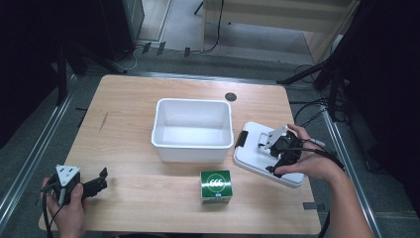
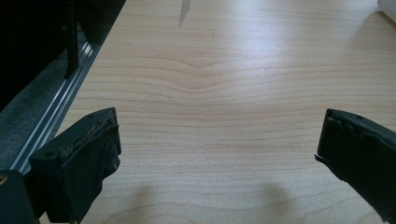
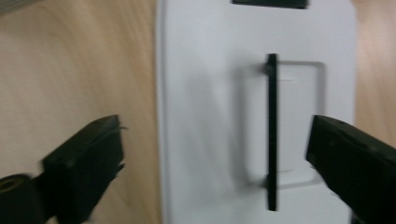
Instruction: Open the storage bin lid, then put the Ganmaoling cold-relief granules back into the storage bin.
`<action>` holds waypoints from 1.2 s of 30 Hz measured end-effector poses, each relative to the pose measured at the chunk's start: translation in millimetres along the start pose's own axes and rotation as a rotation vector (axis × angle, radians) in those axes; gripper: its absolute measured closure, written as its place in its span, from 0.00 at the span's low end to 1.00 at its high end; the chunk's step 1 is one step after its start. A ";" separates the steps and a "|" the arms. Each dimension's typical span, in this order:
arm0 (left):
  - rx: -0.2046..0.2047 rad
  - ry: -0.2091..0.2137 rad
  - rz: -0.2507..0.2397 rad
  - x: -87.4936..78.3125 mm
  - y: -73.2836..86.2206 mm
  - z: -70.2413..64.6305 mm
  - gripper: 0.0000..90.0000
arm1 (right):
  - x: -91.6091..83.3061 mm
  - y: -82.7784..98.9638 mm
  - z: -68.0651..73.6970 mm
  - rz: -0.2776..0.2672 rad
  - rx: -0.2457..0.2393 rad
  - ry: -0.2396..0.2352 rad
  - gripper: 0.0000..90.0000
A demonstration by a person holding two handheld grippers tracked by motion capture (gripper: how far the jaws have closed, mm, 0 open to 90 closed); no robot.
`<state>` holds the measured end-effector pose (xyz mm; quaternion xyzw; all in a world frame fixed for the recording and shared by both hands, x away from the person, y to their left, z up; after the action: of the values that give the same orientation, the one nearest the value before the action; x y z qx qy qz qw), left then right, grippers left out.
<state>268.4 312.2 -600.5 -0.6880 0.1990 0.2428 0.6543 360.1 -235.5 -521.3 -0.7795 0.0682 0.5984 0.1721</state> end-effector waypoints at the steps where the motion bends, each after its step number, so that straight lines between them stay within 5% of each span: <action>1: 0.000 0.000 -0.001 0.0 0.0 0.0 0.00 | -1.1 -1.2 5.0 0.006 0.007 -0.026 0.00; 18: -0.006 0.001 -0.001 0.0 0.0 0.3 0.00 | -15.9 -41.2 66.4 -0.055 -0.119 -0.083 0.00; 36: -0.007 0.003 -0.001 0.1 0.0 0.3 0.00 | -9.7 -70.6 96.3 -0.094 -0.217 -0.097 0.14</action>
<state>268.5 312.5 -600.5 -0.6905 0.1988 0.2423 0.6519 291.9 -137.0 -520.5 -0.7659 -0.0420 0.6307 0.1175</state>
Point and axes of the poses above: each handheld gripper's, and its own axes: x roughly forward along the jaws, y roughly out of its underside, z roughly to its left, the point moved 9 cm from there along x, roughly forward along the jaws, and after that the axes turned 4 degrees about z, right-handed, at the moved point
